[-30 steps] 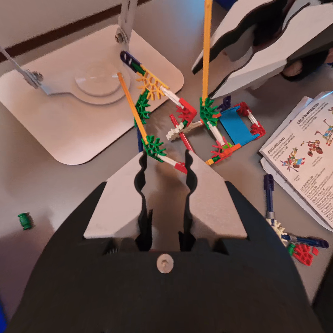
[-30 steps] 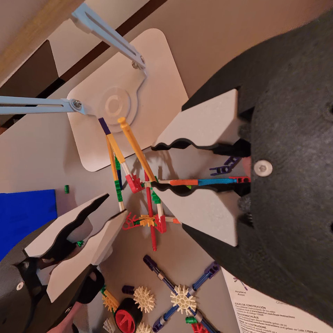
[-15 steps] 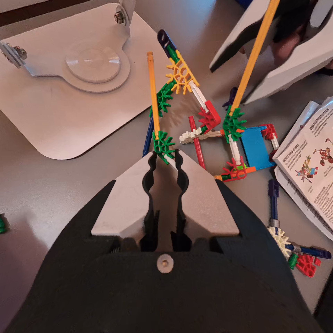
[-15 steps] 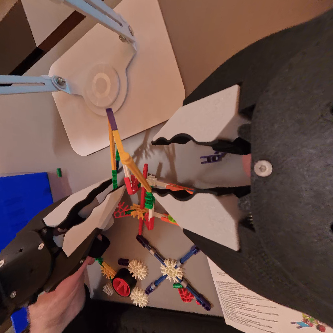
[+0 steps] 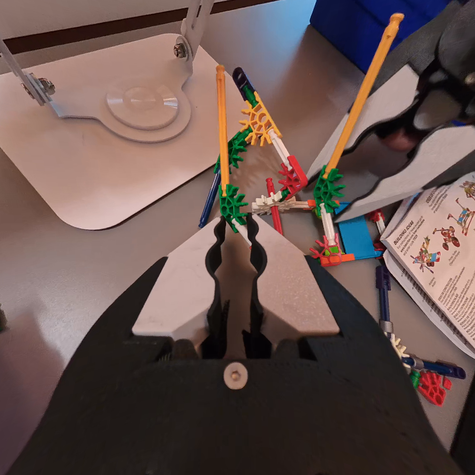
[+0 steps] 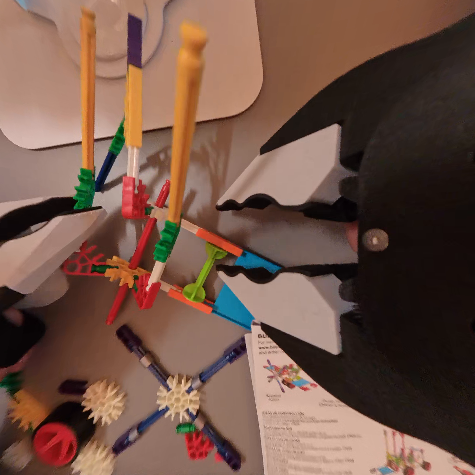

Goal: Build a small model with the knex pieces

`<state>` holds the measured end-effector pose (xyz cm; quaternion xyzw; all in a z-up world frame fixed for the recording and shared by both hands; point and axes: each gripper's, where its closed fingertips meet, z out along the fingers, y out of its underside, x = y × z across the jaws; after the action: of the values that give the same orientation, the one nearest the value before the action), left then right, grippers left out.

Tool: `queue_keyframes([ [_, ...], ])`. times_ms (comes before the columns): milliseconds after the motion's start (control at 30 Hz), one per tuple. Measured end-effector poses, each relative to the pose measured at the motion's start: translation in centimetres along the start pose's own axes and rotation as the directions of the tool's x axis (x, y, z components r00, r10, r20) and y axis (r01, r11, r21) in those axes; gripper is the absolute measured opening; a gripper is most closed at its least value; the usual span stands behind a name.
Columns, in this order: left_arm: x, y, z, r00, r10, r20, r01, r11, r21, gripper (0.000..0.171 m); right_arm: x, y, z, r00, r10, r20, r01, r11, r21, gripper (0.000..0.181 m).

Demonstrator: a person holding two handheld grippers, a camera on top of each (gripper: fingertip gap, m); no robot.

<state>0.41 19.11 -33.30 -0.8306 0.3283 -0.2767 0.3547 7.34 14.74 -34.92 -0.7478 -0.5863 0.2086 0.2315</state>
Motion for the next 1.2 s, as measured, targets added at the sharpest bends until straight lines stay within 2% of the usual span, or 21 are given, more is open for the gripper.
queue_keyframes([
  [167, 0.4, -0.4, -0.3, 0.999, 0.023, -0.039, -0.022, 0.999, 0.024, 0.014, 0.6, 0.3, 0.8, 0.995, -0.067, -0.071, 0.064, 0.997, -0.039, 0.015],
  [600, 1.9, -0.6, -0.6, 0.992, 0.08, -0.101, -0.075, 0.996, 0.052, 0.014, 2.9, 0.8, 0.5, 0.978, -0.105, -0.178, 0.099, 0.994, -0.046, 0.015],
  [833, 1.9, -0.7, -1.0, 0.99, 0.098, -0.105, -0.093, 0.994, 0.053, 0.015, 2.9, 0.8, 0.4, 0.98, -0.101, -0.174, 0.096, 0.995, -0.036, 0.015],
  [1000, 1.6, -1.4, -1.5, 0.989, 0.13, -0.072, -0.125, 0.99, 0.072, 0.039, 2.9, 0.8, 0.4, 0.98, -0.109, -0.169, 0.105, 0.994, -0.029, 0.015],
  [1200, 0.7, -2.8, -1.5, 0.989, 0.136, -0.05, -0.128, 0.982, 0.136, 0.055, 2.8, 0.8, 0.4, 0.983, -0.102, -0.153, 0.102, 0.995, -0.003, 0.015],
])
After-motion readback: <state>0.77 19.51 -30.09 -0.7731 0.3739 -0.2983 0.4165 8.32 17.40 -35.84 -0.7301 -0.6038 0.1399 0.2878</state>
